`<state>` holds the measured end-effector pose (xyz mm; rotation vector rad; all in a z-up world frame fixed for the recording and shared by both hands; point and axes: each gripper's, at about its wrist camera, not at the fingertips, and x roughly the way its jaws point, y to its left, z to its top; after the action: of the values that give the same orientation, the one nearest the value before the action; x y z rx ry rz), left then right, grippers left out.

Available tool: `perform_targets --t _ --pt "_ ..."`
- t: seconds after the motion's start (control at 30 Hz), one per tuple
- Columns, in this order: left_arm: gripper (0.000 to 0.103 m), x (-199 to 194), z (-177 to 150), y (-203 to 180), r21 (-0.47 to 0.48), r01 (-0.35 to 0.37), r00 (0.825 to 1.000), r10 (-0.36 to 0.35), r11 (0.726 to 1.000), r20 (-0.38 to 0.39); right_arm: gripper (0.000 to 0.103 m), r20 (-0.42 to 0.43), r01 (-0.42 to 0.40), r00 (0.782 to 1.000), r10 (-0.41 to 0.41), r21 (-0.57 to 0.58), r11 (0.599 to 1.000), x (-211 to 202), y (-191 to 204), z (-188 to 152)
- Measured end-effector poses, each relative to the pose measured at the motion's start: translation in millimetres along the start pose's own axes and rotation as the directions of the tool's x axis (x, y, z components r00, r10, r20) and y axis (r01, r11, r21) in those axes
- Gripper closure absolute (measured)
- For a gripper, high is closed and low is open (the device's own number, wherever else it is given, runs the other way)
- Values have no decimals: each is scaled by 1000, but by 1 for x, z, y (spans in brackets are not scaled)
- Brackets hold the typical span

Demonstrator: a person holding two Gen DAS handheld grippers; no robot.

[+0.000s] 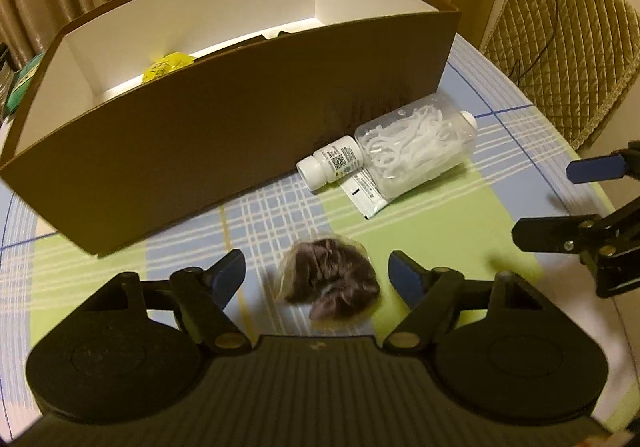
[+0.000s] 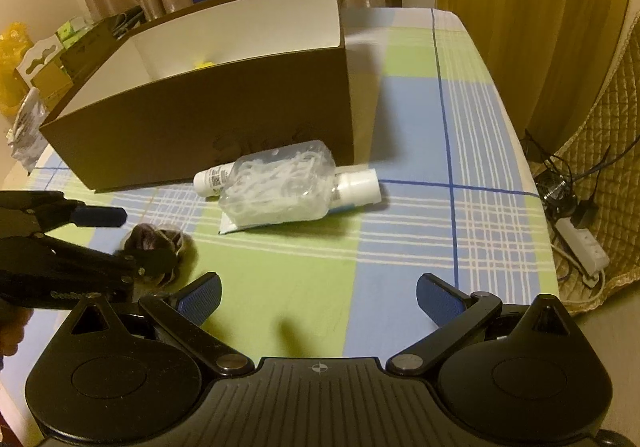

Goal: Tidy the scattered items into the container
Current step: 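Close the left gripper on the dark pouch, then lift the dark pouch with the left gripper while the right grasps the clear floss case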

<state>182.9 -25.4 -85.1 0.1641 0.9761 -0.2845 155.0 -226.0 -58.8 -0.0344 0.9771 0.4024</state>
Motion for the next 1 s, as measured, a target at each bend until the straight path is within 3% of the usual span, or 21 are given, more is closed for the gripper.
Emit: perform_targets --t 0.1,0.27,0.37,0.57,0.73,1.0 --pt "32 10 3 1 14 10 1000 -9 1000 -13 2 8 -6 1000 6 -4 1000 4 1 4" --pt "65 21 3 8 16 74 997 -74 997 -34 2 30 -18 999 19 -47 999 12 10 12" --pt "73 20 3 15 -3 84 996 -84 996 -25 2 41 -19 999 22 -81 997 19 19 17" --pt "78 13 -8 34 -47 33 999 -33 998 -8 2 60 0 998 9 -142 990 38 38 27" --pt "78 10 -28 59 -133 -24 1000 22 991 -11 2 89 65 995 -49 -187 980 57 49 31" --pt "77 11 -37 74 -193 -30 999 27 981 -18 2 141 166 981 -135 -240 957 84 61 30"
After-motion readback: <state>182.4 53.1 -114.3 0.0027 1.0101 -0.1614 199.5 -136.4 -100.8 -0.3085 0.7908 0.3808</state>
